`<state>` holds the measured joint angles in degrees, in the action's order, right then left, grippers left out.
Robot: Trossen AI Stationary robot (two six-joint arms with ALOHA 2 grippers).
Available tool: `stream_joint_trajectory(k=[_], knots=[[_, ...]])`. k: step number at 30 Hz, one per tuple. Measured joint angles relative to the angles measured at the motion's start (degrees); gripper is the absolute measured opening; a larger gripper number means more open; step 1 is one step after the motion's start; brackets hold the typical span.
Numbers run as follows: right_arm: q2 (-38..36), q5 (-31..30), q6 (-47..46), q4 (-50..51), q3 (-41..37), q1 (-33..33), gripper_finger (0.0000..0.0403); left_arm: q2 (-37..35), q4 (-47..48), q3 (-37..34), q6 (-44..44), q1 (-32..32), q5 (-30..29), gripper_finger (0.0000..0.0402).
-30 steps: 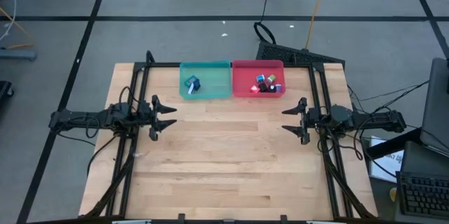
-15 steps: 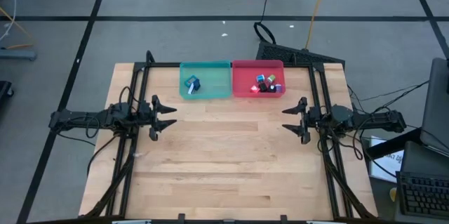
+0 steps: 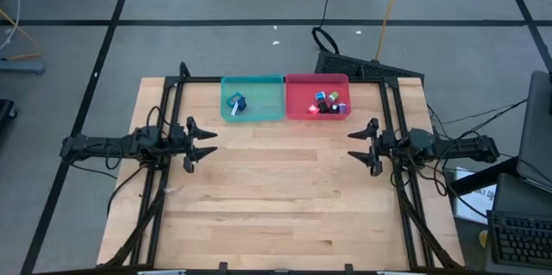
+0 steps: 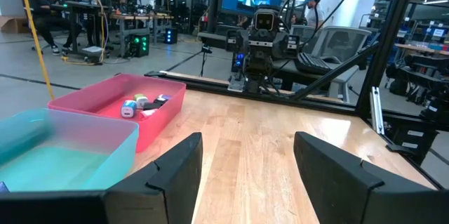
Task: Sort charging adapters and watches
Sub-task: Return to Home Position
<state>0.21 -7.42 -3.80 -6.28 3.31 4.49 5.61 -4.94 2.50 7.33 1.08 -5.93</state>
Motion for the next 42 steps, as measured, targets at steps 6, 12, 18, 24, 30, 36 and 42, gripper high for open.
stream_joint_trajectory(k=[6,12,18,24,30,36,42], knots=[[0.0,0.2,0.3,2.3,0.0,0.0,0.0267,0.0,0.0,0.0,0.0,0.0,0.0,0.0228],[0.0,0.2,1.5,3.9,-0.1,0.0,0.0268,0.0,0.0,0.0,0.0,0.0,0.0,0.0228],[0.0,0.2,1.5,4.1,-0.1,0.0,0.0268,0.0,0.0,0.0,0.0,0.0,0.0,0.0228],[0.0,0.1,1.5,4.2,-0.1,0.0,0.0268,0.0,0.0,0.0,0.0,0.0,0.0,0.0228],[0.0,0.0,1.5,4.3,-0.1,0.0,0.0268,0.0,0.0,0.0,0.0,0.0,0.0,0.0228],[0.0,0.0,1.9,4.3,-0.1,0.0,0.0268,0.0,0.0,0.0,0.0,0.0,0.0,0.0228],[0.0,0.0,3.2,4.3,-0.1,0.0,0.0268,0.0,0.0,0.0,0.0,0.0,0.0,0.0228]])
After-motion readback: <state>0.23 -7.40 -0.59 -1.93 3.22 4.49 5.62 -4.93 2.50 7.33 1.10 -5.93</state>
